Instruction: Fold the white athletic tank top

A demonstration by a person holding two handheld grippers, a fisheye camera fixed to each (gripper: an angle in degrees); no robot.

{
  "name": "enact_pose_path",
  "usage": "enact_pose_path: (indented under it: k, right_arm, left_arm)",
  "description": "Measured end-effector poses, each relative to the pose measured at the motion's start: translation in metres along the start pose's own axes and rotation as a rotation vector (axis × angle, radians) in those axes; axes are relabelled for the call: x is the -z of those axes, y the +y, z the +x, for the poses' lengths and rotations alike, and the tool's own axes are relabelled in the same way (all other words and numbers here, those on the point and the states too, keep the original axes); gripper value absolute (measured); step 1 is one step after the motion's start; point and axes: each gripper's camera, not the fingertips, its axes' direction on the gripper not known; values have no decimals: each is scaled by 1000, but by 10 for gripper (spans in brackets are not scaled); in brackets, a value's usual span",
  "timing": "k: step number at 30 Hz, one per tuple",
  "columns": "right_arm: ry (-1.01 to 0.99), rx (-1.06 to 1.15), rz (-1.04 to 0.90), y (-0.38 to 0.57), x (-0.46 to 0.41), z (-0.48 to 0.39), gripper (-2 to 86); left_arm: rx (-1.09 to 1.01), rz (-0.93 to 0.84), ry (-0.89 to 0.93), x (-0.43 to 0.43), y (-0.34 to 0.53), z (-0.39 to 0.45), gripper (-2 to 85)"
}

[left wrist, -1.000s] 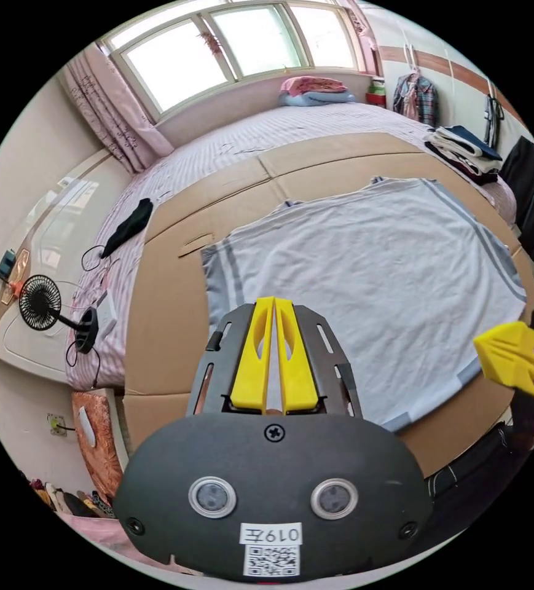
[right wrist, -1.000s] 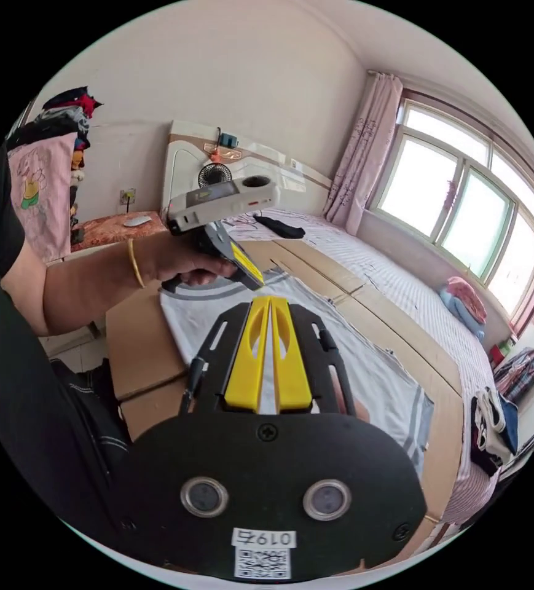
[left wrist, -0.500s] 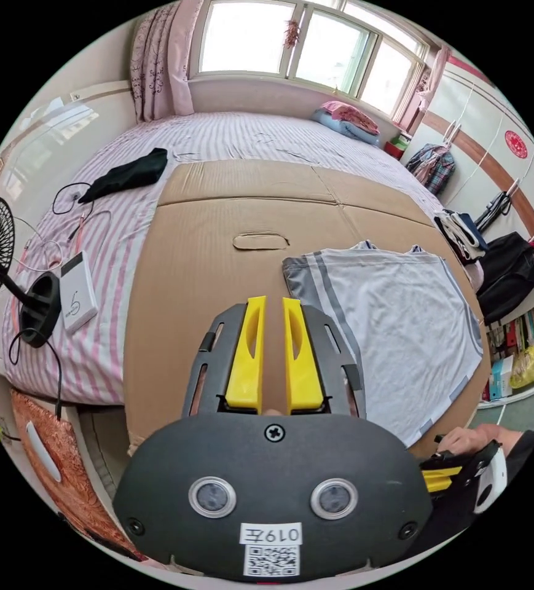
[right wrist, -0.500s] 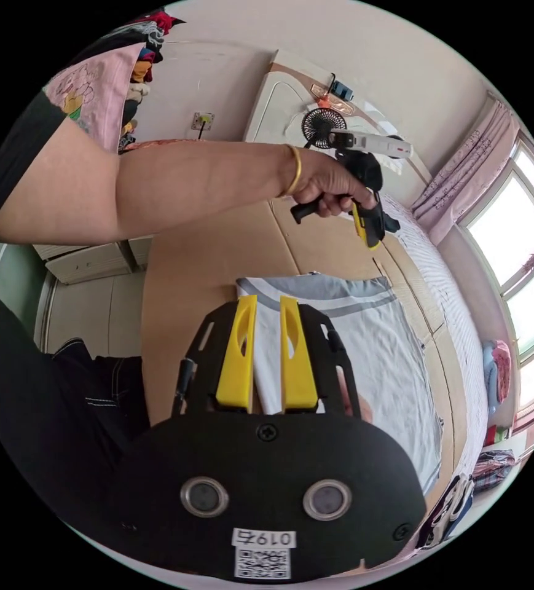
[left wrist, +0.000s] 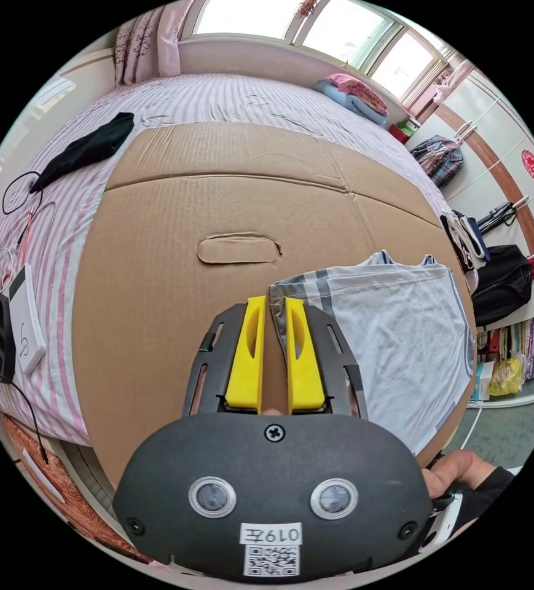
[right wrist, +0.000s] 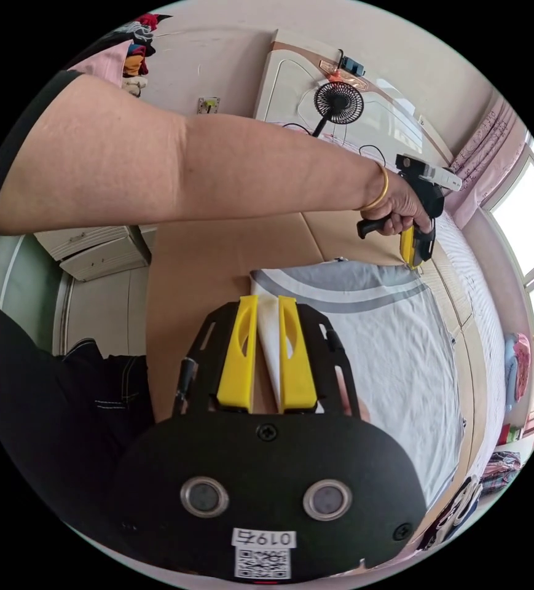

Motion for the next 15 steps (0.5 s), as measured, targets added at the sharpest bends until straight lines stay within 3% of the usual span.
enact_pose_path:
  k: [5, 15]
  right_arm:
    - [-5, -32, -2, -4, 1, 12, -2]
    - [2, -29, 10, 1, 9, 25, -9]
  left_arm:
    - [-28, 13, -6, -5, -4, 2, 14]
    - [-81, 40, -98, -1, -11, 26, 14]
